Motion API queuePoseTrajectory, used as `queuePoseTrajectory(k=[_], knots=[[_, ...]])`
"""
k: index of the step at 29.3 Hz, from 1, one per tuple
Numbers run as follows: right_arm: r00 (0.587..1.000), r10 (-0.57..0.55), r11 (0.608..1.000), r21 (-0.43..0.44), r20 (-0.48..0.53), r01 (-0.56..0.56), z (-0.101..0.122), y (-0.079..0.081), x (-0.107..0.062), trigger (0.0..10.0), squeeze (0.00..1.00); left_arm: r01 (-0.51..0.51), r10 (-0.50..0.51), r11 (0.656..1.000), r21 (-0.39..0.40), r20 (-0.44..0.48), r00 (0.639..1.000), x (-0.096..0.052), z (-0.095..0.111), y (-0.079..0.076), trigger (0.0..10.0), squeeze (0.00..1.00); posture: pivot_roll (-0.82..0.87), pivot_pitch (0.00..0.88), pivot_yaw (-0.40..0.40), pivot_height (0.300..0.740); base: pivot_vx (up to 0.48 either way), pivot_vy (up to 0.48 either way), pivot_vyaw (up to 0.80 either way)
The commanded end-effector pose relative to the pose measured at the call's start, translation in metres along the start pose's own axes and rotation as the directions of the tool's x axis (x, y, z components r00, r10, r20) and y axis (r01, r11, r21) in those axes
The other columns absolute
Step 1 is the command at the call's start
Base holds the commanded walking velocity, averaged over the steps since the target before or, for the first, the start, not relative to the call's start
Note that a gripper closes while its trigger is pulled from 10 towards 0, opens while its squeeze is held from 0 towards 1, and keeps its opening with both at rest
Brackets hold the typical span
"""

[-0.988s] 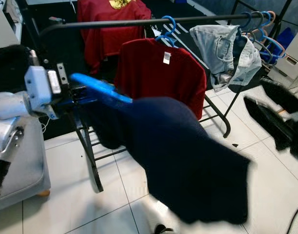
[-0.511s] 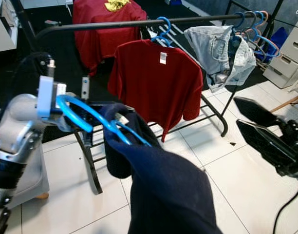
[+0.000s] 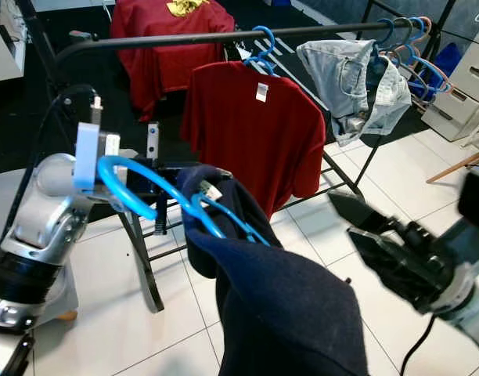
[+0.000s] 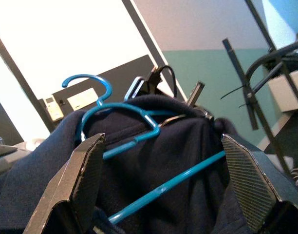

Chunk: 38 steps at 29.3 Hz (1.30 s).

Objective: Hang hanger

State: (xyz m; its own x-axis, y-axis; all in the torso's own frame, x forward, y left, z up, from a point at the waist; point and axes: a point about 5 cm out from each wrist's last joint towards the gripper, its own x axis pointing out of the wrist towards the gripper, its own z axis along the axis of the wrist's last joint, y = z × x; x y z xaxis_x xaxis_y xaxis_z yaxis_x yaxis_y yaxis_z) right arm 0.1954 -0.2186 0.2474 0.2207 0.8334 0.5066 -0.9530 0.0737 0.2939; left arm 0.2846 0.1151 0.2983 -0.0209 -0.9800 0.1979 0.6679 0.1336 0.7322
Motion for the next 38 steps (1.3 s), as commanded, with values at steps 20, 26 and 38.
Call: queuePoseTrajectory(k=[20,26,38], knots=[[0.868,-0.380,0.757,-0.432,0.320,0.491,0.073,-0.003,-0.026,10.0,0.00,-0.176,0.263,0.959,0.223,-0.466,0.845,-0.030,-0.054,0.011,10.0,0.00,-0.01,0.176,-0.024,0.740,0.000,0.000,0.00],[0.757,-0.521,0.605,-0.455,0.394,0.654,0.087,-0.015,-0.035,10.0,0.00,-0.196,0.276,0.961,0.195,-0.668,0.691,-0.052,-0.081,0.000,10.0,0.00,-0.02,0.180,-0.019,0.740,0.000,0.000,0.00],[0.640,-0.711,0.497,-0.435,0.292,0.750,0.047,-0.050,-0.035,10.0,0.00,-0.575,0.253,0.804,-0.149,-0.790,0.558,-0.067,-0.114,-0.040,10.0,0.00,-0.01,0.190,-0.016,0.740,0.000,0.000,0.00]])
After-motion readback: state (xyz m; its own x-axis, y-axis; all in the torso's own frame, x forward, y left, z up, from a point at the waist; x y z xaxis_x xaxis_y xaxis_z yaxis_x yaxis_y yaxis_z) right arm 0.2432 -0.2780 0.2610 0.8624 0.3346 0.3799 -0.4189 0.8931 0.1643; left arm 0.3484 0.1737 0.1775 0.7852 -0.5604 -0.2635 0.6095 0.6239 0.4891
